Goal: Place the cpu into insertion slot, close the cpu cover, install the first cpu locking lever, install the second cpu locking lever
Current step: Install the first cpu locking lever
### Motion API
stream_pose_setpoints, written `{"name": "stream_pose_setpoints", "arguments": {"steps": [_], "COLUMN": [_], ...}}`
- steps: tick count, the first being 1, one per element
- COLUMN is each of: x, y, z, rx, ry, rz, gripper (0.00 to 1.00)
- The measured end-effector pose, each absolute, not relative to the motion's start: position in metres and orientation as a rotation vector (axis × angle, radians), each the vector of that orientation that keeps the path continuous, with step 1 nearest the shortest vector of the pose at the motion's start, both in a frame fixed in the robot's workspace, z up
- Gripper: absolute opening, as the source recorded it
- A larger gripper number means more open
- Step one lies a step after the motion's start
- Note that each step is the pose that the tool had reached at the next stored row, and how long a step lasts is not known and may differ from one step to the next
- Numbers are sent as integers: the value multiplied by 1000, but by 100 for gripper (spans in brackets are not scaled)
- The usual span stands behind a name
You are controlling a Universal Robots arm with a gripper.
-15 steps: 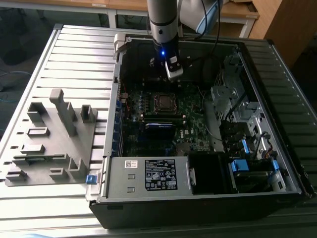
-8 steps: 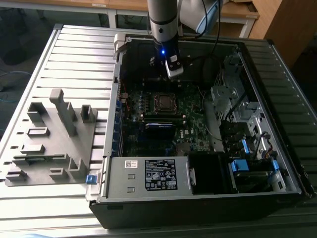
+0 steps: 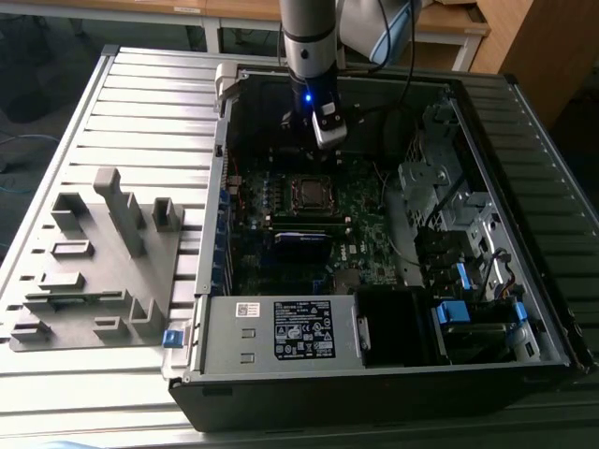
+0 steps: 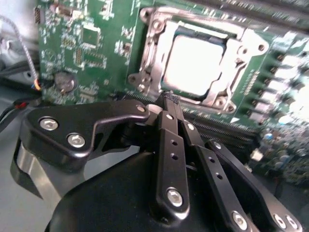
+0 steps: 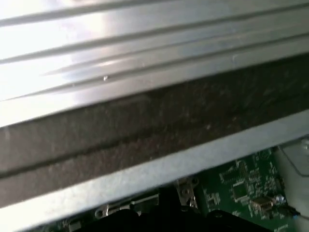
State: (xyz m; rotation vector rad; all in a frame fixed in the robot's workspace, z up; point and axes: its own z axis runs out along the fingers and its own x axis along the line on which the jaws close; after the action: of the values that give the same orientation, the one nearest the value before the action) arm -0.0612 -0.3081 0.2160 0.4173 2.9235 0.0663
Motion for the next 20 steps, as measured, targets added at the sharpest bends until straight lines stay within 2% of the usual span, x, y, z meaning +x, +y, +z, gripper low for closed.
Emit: {"name": "stream_pose_setpoints", "arguments": {"steps": [2, 20], "x": [-61, -60], "y": [-308, -308], "z": [216, 214], "rx": [416, 387], "ry": [2935, 3016], "rz": [44, 27], "gripper": [11, 11]}}
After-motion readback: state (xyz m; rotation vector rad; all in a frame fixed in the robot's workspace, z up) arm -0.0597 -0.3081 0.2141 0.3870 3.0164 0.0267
